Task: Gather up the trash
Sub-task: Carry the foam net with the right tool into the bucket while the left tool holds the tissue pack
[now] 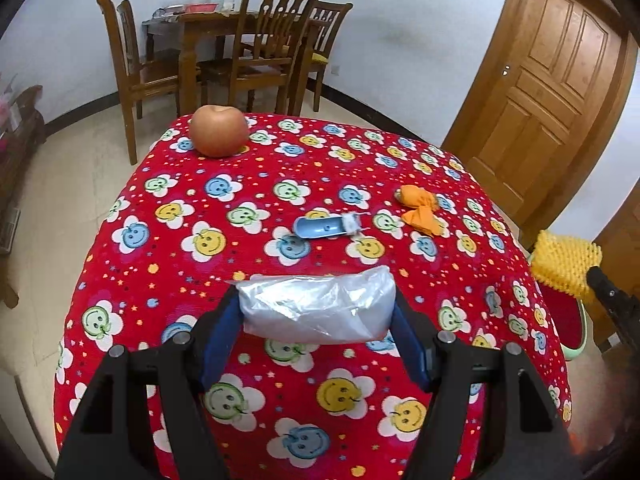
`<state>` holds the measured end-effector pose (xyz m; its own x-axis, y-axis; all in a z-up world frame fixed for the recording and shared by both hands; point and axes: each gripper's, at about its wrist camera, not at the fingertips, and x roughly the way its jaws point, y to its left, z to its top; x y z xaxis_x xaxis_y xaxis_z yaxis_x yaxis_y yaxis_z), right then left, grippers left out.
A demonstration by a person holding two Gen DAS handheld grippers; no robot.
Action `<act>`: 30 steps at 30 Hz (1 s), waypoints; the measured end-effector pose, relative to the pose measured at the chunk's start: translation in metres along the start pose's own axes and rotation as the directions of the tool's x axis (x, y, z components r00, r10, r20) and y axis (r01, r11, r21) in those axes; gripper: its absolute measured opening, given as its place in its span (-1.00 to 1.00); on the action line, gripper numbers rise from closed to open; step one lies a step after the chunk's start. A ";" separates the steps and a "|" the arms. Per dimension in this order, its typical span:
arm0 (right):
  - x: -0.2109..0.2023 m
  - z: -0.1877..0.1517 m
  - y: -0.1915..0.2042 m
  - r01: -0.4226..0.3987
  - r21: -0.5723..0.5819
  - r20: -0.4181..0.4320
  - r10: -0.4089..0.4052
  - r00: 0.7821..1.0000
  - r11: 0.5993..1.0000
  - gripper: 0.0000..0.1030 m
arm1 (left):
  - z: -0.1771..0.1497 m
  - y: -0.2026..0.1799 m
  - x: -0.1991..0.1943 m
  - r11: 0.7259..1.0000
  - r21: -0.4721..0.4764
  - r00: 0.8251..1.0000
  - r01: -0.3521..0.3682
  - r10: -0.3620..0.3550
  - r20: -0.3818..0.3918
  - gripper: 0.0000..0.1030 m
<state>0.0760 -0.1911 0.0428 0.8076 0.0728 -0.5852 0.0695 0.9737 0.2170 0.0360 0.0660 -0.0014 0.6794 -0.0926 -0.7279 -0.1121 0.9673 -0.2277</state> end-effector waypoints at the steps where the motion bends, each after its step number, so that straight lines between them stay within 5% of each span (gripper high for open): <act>1: -0.003 0.001 -0.005 0.011 0.006 0.008 -0.011 1.000 1.000 -0.84 | 0.000 -0.001 0.000 1.000 0.003 1.000 0.001 -0.001 0.000 0.37; 14: -0.032 0.004 -0.085 0.146 0.146 0.053 -0.155 0.987 0.978 -0.84 | -0.005 -0.034 0.000 0.998 0.059 0.999 0.031 -0.030 -0.016 0.37; 30: -0.029 -0.006 -0.160 0.244 0.283 0.010 -0.257 0.966 0.928 -0.83 | -0.012 -0.100 0.001 0.978 0.165 0.992 0.124 -0.116 -0.056 0.37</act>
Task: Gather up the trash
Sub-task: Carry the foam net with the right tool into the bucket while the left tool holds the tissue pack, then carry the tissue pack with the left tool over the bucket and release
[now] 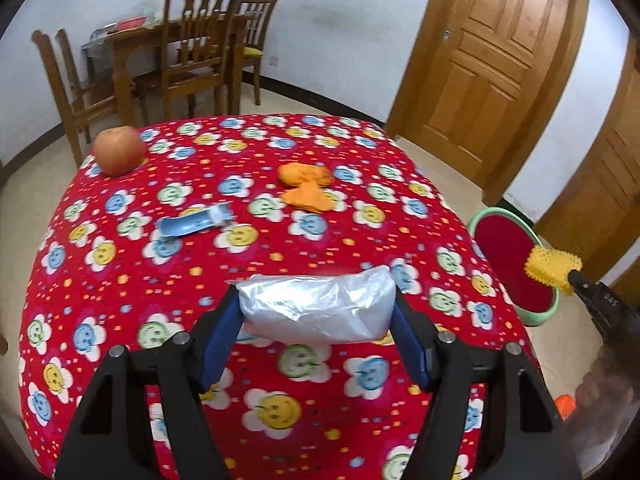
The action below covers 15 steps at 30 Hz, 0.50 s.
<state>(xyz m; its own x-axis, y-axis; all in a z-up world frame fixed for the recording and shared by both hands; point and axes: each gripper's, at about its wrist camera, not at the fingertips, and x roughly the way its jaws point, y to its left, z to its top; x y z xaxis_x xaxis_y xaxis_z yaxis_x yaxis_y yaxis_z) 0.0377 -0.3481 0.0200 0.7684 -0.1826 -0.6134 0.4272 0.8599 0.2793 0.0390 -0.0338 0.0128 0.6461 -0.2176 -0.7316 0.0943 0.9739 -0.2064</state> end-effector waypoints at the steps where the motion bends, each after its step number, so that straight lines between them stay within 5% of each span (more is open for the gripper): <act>1: 0.002 0.000 -0.004 0.006 0.008 -0.006 -0.006 1.000 1.000 -0.83 | 0.000 -0.004 0.001 1.000 0.008 1.000 0.006 -0.006 -0.002 0.37; 15: 0.012 0.005 -0.046 0.057 0.071 -0.045 -0.054 0.998 0.996 -0.45 | 0.009 -0.077 0.019 0.986 0.124 0.994 0.111 -0.108 -0.036 0.37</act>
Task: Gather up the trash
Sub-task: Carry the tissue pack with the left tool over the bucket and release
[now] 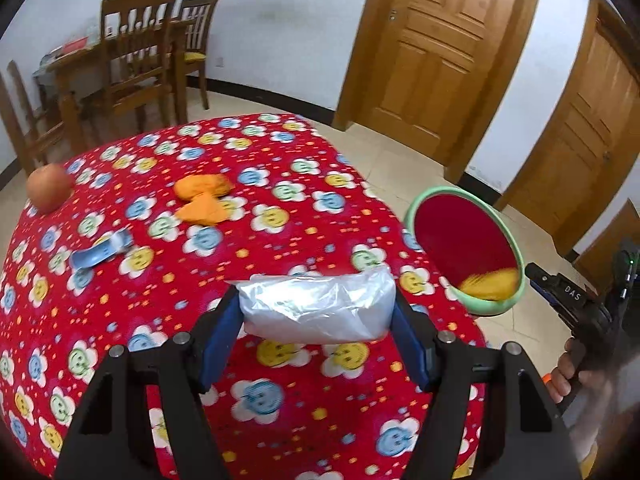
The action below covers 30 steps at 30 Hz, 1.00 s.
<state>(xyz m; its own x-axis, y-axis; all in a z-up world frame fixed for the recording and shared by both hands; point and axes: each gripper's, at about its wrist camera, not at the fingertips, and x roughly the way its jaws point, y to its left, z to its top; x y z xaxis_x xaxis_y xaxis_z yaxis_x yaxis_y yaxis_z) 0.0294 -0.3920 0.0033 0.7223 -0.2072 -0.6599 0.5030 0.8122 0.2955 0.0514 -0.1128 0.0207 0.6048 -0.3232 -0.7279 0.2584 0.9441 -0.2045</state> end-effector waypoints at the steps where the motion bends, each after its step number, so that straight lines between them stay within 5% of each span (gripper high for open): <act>1: -0.001 0.001 -0.002 0.000 0.003 0.002 0.000 1.000 1.000 -0.44 | 0.001 -0.005 0.002 1.000 0.009 1.000 0.006 -0.006 -0.001 0.37; 6: -0.008 0.003 -0.009 -0.011 0.017 0.014 0.010 1.000 1.000 -0.38 | 0.007 -0.022 0.009 0.999 0.040 1.000 0.029 -0.028 -0.004 0.37; 9: -0.014 0.005 -0.010 -0.020 0.017 0.024 0.020 1.000 1.000 -0.08 | 0.010 -0.033 0.015 0.997 0.064 0.999 0.037 -0.036 -0.006 0.37; 30: -0.041 0.008 -0.041 -0.036 0.078 0.091 0.029 0.995 0.996 0.01 | 0.024 -0.134 0.084 0.957 0.260 0.990 0.127 -0.107 -0.089 0.37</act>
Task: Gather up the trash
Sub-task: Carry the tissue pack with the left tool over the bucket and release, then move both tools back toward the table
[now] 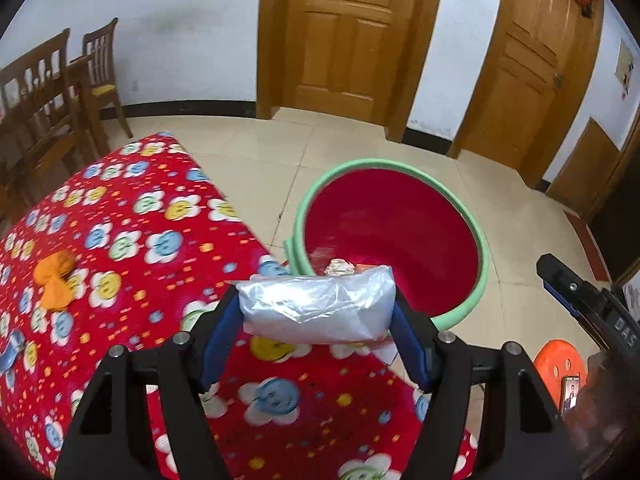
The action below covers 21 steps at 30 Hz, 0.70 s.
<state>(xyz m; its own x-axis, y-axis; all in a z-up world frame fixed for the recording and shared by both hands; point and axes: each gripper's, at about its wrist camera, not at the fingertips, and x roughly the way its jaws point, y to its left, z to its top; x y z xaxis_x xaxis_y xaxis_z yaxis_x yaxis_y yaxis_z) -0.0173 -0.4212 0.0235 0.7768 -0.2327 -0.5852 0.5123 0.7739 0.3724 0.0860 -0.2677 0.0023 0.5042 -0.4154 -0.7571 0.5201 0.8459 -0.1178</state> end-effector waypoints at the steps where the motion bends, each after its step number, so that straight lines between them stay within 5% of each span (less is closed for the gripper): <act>1: 0.000 0.000 -0.002 0.000 0.004 0.000 0.000 1.000 1.000 0.01 | 0.001 -0.003 0.003 1.000 0.004 1.000 0.000 0.000 -0.005 0.37; 12: 0.004 0.002 -0.014 -0.003 0.039 -0.002 0.003 1.000 0.999 0.01 | 0.016 -0.029 0.042 0.997 0.071 0.999 -0.009 0.012 -0.050 0.37; 21: 0.006 0.001 -0.018 -0.002 0.050 -0.006 0.002 1.000 0.999 0.01 | 0.022 -0.032 0.040 0.997 0.071 1.000 -0.014 0.016 -0.024 0.57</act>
<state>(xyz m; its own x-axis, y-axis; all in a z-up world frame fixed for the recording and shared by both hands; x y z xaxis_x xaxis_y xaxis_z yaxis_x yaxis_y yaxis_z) -0.0217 -0.4366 0.0139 0.7755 -0.2272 -0.5890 0.5287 0.7437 0.4092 0.1042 -0.3187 -0.0098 0.4956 -0.3939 -0.7741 0.5606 0.8258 -0.0613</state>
